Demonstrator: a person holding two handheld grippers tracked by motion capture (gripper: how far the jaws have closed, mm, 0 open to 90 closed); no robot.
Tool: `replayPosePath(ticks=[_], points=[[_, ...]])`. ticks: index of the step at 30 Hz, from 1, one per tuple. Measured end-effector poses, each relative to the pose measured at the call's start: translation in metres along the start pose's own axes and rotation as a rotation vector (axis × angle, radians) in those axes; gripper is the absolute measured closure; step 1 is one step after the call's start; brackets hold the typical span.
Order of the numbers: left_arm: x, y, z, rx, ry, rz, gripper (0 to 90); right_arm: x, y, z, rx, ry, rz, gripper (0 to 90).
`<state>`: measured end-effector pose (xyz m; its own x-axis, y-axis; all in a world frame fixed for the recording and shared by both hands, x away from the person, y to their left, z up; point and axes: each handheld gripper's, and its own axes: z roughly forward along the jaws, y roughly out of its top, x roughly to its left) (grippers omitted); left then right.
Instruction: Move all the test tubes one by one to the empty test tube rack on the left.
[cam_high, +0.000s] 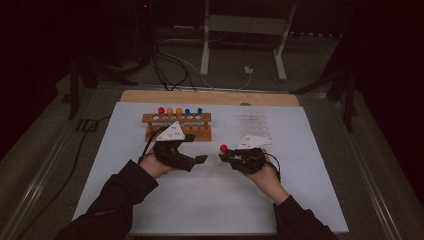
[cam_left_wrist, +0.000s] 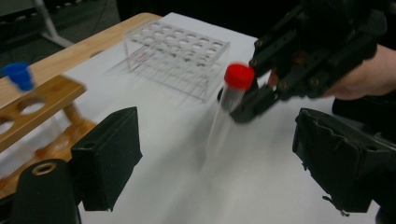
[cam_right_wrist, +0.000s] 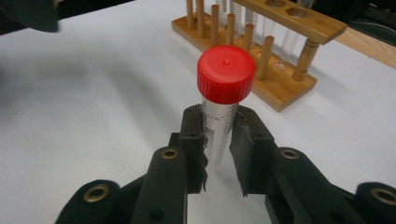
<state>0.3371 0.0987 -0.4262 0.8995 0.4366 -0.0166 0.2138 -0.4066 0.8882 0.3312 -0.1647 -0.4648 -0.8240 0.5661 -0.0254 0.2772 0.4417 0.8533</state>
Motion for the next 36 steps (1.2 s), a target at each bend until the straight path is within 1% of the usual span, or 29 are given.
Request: replayPosePath(ticks=[3,6,8,10,12,14,16,17,19,21,22,24,25,26,30,32,33,34,35,36], points=[[-0.003,0.004,0.008,-0.001,-0.008,0.016,21.4,0.005,0.0,0.001,-0.001,0.022,-0.002,75.1],[-0.007,0.007,0.014,0.001,-0.018,0.04,27.9,0.009,0.001,0.003,0.002,0.035,-0.012,75.1],[-0.009,0.008,0.018,0.005,-0.022,0.065,32.9,0.011,0.002,0.004,0.005,0.04,-0.014,75.1],[-0.011,0.009,0.022,0.012,-0.028,0.074,35.4,0.012,0.002,0.004,0.004,0.045,-0.013,75.1],[-0.013,0.009,0.026,0.019,-0.024,0.091,39.9,0.013,0.002,0.003,0.004,0.051,-0.01,75.1],[-0.015,0.01,0.028,0.021,-0.034,0.095,44.1,0.013,0.002,0.003,0.004,0.053,-0.006,75.1],[-0.016,0.01,0.03,0.026,-0.036,0.108,47.9,0.013,0.002,0.003,0.004,0.055,-0.002,75.1],[-0.016,0.01,0.031,0.03,-0.038,0.113,50.7,0.014,0.002,0.003,0.005,0.057,-0.006,75.1],[-0.016,0.01,0.033,0.037,-0.043,0.119,53.0,0.015,0.003,0.003,0.003,0.058,-0.009,75.0],[-0.017,0.01,0.034,0.039,-0.039,0.125,56.4,0.015,0.003,0.003,0.001,0.059,-0.016,75.0],[-0.017,0.01,0.035,0.04,-0.04,0.134,59.6,0.016,0.004,0.003,0.0,0.059,-0.017,75.1],[-0.018,0.01,0.035,0.035,-0.044,0.135,63.7,0.016,0.004,0.002,0.001,0.057,-0.019,75.0],[-0.018,0.01,0.036,0.033,-0.048,0.143,67.0,0.016,0.004,0.002,0.0,0.055,-0.017,75.1],[-0.019,0.01,0.036,0.031,-0.041,0.145,70.1,0.015,0.003,0.002,0.001,0.055,-0.015,75.0],[-0.019,0.01,0.035,0.028,-0.043,0.155,71.6,0.015,0.003,0.002,0.0,0.052,-0.015,75.0],[-0.019,0.01,0.034,0.028,-0.039,0.15,71.8,0.016,0.004,0.002,-0.001,0.05,-0.019,74.7],[-0.019,0.01,0.033,0.028,-0.039,0.15,71.8,0.016,0.004,0.002,-0.004,0.041,-0.023,73.9],[-0.019,0.011,0.032,0.03,-0.034,0.155,71.9,0.017,0.004,0.002,-0.009,0.045,-0.023,70.8],[-0.019,0.011,0.031,0.027,-0.025,0.152,71.9,0.017,0.004,0.001,-0.012,0.048,-0.021,66.7],[-0.018,0.011,0.029,0.027,-0.025,0.149,71.9,0.017,0.004,0.0,-0.019,0.038,-0.018,63.7]])
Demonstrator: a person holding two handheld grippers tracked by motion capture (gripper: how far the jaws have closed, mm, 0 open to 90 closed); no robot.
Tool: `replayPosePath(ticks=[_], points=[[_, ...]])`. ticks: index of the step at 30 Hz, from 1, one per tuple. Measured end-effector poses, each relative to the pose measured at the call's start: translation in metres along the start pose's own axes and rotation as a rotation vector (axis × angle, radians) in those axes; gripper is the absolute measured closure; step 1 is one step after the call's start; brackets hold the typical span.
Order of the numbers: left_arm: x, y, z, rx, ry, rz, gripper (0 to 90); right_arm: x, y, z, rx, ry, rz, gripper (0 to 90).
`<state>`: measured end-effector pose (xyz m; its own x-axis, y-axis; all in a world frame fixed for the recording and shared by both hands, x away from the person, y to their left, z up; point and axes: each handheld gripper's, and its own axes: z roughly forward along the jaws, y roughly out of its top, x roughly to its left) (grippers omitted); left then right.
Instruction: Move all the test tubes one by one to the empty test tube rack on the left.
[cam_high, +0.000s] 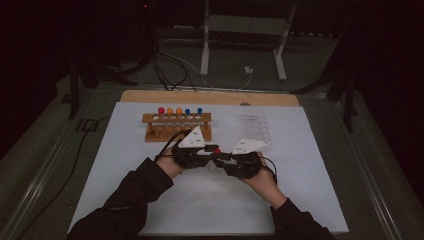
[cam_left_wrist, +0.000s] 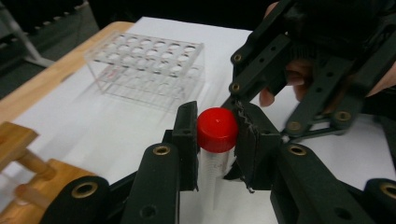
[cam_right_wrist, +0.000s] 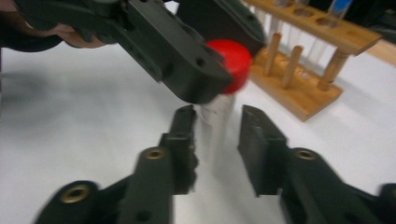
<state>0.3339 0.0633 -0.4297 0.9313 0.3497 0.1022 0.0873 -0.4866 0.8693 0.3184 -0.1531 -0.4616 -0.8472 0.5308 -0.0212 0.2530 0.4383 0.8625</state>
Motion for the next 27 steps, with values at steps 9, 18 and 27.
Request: replayPosePath(ticks=[9,18,27], points=[[0.013,-0.012,-0.032,-0.005,0.072,-0.037,72.0,0.001,0.0,-0.013,-0.048,-0.023,0.01,34.1],[0.038,-0.02,-0.084,-0.013,0.215,-0.077,72.0,0.0,-0.001,-0.012,-0.055,-0.017,0.056,1.3],[0.073,-0.018,-0.128,-0.028,0.391,-0.115,72.0,-0.002,-0.003,-0.014,-0.059,-0.009,0.054,0.0]])
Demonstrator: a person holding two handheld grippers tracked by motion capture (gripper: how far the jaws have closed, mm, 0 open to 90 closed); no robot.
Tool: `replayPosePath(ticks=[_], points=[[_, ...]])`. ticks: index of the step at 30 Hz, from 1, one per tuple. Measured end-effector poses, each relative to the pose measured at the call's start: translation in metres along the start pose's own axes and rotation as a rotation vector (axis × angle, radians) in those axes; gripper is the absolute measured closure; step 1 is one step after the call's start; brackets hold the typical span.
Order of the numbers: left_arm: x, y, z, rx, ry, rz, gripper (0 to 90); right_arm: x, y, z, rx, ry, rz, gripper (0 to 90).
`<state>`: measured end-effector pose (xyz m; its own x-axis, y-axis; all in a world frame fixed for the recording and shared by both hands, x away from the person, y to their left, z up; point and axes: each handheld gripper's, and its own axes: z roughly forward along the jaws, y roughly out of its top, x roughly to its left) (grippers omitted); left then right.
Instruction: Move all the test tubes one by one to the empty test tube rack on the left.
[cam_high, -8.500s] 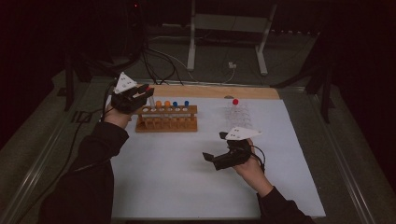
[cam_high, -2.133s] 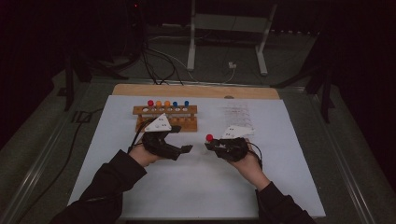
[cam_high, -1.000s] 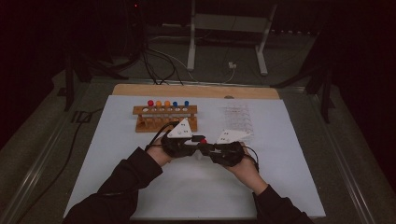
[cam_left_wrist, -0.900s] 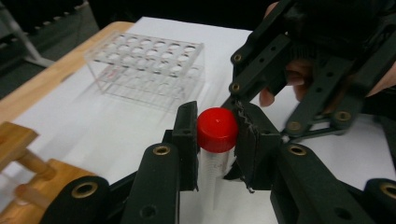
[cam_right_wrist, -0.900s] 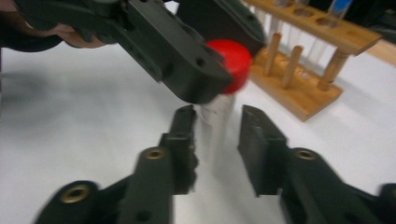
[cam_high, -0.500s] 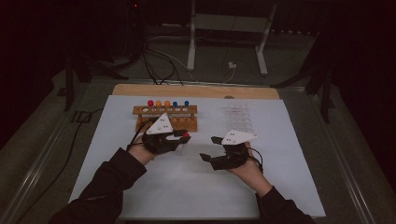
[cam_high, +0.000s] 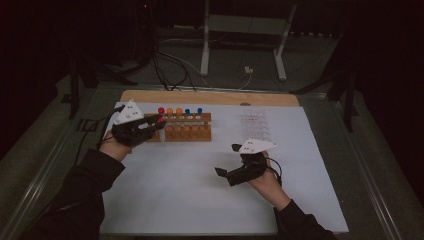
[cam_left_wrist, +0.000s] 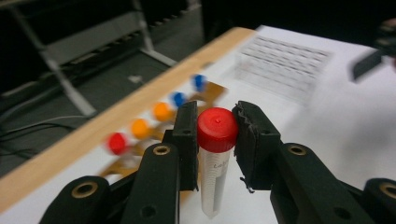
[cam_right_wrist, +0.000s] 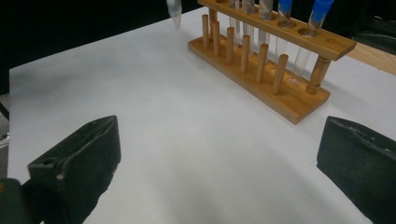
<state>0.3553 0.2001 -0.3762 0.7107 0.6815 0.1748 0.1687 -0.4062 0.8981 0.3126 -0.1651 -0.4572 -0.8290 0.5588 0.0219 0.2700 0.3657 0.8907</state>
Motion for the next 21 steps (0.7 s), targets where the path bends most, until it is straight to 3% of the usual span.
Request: replayPosePath(ticks=[8,10,11,16,19,21], points=[[0.036,0.009,0.006,-0.035,0.14,-0.039,71.9,-0.001,0.001,-0.002,-0.002,0.001,0.004,0.0],[0.044,0.008,0.011,-0.053,0.152,-0.073,71.9,-0.001,0.001,-0.002,-0.004,0.004,0.002,0.0],[0.046,0.007,0.014,-0.057,0.181,-0.076,71.9,-0.001,0.001,-0.002,-0.003,0.005,0.002,0.0],[0.06,-0.007,0.032,-0.081,0.206,-0.131,71.9,-0.003,0.0,-0.002,-0.001,0.002,-0.001,0.0],[0.064,-0.017,0.042,-0.072,0.22,-0.161,71.9,-0.003,0.0,-0.003,-0.004,0.0,0.0,0.0],[0.064,-0.024,0.049,-0.05,0.222,-0.155,71.9,-0.004,-0.001,-0.003,-0.003,-0.004,0.003,0.0]])
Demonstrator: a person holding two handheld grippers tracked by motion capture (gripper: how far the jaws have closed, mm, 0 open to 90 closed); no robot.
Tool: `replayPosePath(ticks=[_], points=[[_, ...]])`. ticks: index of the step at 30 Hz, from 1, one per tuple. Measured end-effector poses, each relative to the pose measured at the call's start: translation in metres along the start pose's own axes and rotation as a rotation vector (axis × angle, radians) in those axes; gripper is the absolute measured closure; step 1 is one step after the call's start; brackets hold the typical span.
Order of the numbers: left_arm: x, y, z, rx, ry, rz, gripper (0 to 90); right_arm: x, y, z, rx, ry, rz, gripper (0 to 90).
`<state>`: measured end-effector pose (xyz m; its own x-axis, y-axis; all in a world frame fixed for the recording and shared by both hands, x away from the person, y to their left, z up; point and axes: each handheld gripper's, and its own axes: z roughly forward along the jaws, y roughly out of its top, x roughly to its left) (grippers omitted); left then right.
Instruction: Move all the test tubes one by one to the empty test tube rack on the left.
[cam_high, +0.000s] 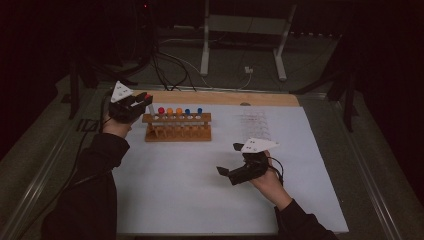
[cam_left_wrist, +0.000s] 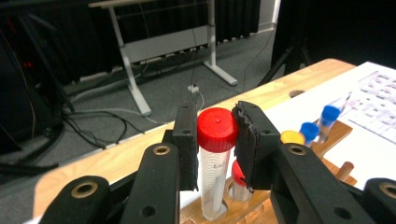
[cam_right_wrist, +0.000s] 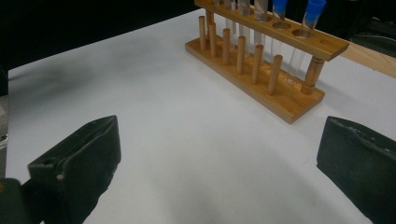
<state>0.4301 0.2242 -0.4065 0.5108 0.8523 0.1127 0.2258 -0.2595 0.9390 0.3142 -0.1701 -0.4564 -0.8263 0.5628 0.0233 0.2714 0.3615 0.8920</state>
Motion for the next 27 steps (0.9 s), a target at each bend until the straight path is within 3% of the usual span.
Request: replayPosePath(ticks=[11,14,21,23,27], points=[[-0.005,-0.026,0.02,0.103,-0.02,-0.019,71.7,-0.003,-0.001,-0.001,0.0,0.0,0.012,0.0],[-0.005,-0.029,0.023,0.135,-0.011,-0.003,71.7,-0.004,-0.001,-0.001,0.0,-0.003,0.013,0.0],[-0.005,-0.028,0.024,0.148,-0.02,-0.018,71.3,-0.005,-0.002,-0.001,0.003,-0.006,0.014,0.0],[-0.007,-0.025,0.02,0.152,0.012,-0.007,69.6,-0.005,-0.002,-0.001,0.003,-0.007,0.012,0.0],[-0.01,-0.016,0.002,0.107,-0.001,-0.036,54.3,-0.006,-0.002,-0.002,0.001,-0.011,0.015,0.0]])
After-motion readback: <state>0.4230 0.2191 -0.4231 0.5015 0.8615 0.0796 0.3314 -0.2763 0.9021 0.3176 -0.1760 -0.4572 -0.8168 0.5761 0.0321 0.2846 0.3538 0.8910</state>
